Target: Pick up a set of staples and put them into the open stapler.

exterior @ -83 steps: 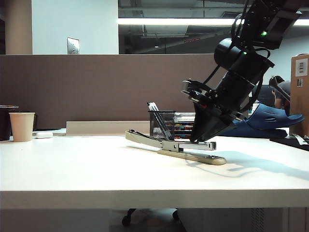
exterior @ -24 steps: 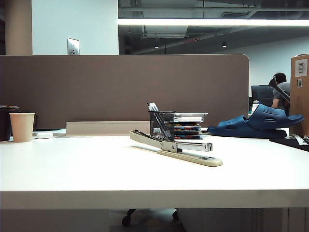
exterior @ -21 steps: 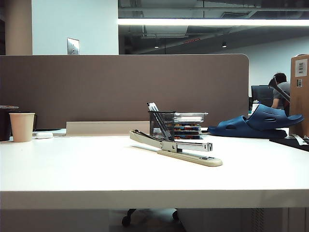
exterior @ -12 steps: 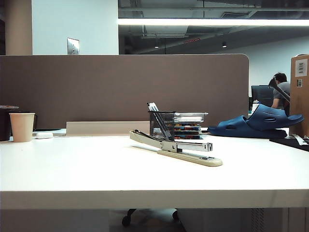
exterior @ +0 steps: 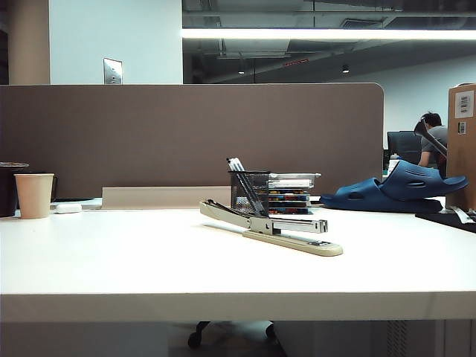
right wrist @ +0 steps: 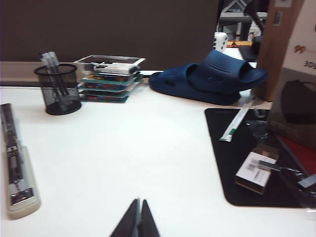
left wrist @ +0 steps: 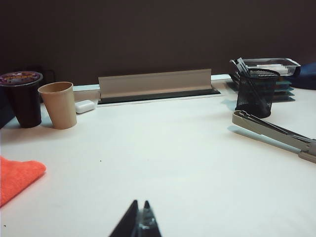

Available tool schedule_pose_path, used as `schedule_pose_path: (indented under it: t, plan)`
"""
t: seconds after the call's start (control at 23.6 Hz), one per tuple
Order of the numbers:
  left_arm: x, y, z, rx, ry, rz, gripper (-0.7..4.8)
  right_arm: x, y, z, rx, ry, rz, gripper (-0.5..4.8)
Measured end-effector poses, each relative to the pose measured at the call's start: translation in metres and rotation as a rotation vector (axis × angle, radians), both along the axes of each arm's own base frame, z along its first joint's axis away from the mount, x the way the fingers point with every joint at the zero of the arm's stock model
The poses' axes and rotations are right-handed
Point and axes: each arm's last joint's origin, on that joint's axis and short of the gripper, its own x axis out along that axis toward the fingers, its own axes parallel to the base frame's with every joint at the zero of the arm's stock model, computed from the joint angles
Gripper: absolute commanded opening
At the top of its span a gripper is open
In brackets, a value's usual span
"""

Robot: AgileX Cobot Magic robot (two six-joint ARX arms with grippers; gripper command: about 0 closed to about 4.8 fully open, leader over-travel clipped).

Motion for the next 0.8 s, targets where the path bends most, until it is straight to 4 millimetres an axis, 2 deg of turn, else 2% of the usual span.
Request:
schedule_pose_path:
  t: [0.8]
  plan:
    - [0.0014, -0.0001, -0.0053, -0.001, -0.011, 0.0, -0.06, 0.0, -0.0002, 0.0, -0.016, -0.002, -0.006, -0.05]
